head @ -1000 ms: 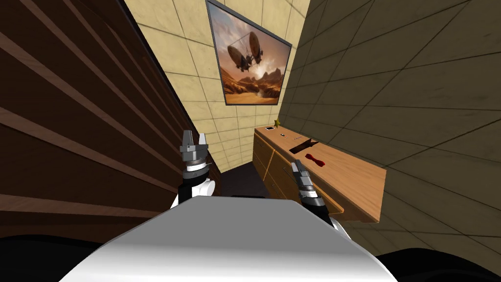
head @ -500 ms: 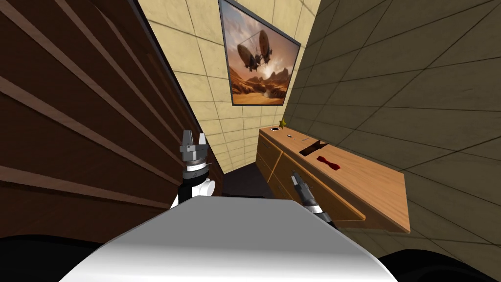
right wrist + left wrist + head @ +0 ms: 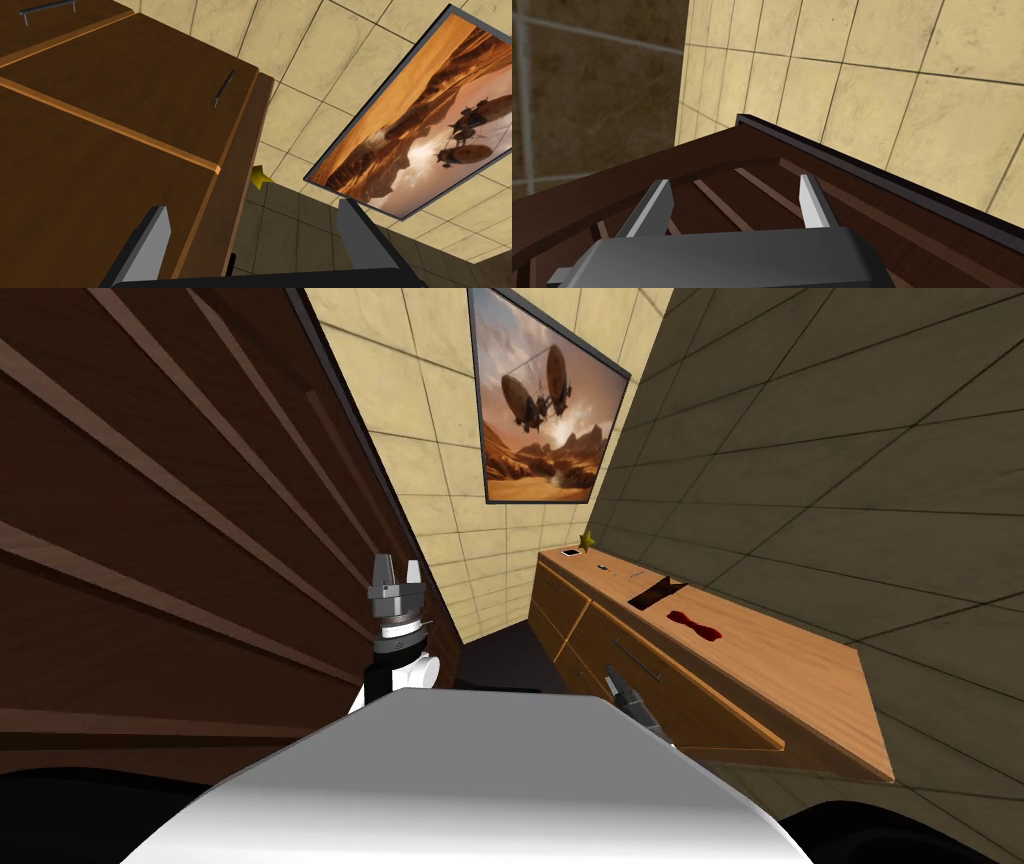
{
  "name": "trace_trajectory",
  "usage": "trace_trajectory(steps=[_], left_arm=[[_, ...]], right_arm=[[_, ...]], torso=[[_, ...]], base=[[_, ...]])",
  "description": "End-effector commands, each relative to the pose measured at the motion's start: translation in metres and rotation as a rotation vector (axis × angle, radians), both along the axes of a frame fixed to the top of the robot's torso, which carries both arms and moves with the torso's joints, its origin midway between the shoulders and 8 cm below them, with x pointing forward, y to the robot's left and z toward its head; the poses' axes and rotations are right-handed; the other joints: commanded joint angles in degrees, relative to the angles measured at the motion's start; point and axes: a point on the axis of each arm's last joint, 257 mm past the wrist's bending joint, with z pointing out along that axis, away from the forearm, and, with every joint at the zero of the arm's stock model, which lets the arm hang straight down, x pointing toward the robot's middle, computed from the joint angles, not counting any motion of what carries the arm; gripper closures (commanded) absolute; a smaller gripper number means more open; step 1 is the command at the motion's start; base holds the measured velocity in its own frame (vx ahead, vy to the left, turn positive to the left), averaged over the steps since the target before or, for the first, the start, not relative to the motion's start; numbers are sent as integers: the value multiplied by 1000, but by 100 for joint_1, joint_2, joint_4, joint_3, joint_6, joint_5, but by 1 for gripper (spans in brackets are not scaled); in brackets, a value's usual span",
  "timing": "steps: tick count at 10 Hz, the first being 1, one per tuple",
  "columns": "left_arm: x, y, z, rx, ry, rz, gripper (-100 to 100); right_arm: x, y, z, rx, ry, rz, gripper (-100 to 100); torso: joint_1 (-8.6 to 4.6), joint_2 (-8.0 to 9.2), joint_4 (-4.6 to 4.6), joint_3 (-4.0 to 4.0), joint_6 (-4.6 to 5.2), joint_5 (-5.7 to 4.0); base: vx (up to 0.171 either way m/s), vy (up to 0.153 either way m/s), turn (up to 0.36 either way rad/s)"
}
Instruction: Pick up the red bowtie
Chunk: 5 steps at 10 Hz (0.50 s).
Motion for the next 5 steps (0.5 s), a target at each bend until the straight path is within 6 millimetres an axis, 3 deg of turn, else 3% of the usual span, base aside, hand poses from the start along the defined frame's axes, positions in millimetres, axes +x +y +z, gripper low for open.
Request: trace_trajectory(steps=[1,2,3,4,5], left_arm=[[0,0,0,0,0,0,0],[0,0,0,0,0,0,0],[0,0,0,0,0,0,0],[0,0,0,0,0,0,0],[0,0,0,0,0,0,0]], right_arm=[[-7,-3,-13,-3,24,-3,-100],[-34,-11,-33,-20,108,7,-100],[-39,-15,-39,-22,124,0,-100],[-66,-25,-56,-40,203,9,-100],[-73,-29,-62,-44,225,3,-100]], torso=[[0,0,0,0,0,0],[-21,2,1,1,-2,-5],[-11,5,1,3,-1,-4],[-8,2,1,1,-1,-2],[6,8,1,4,-1,1]], base=[[21,56,-8],[16,103,40],[29,109,7],[10,154,38],[11,139,5]])
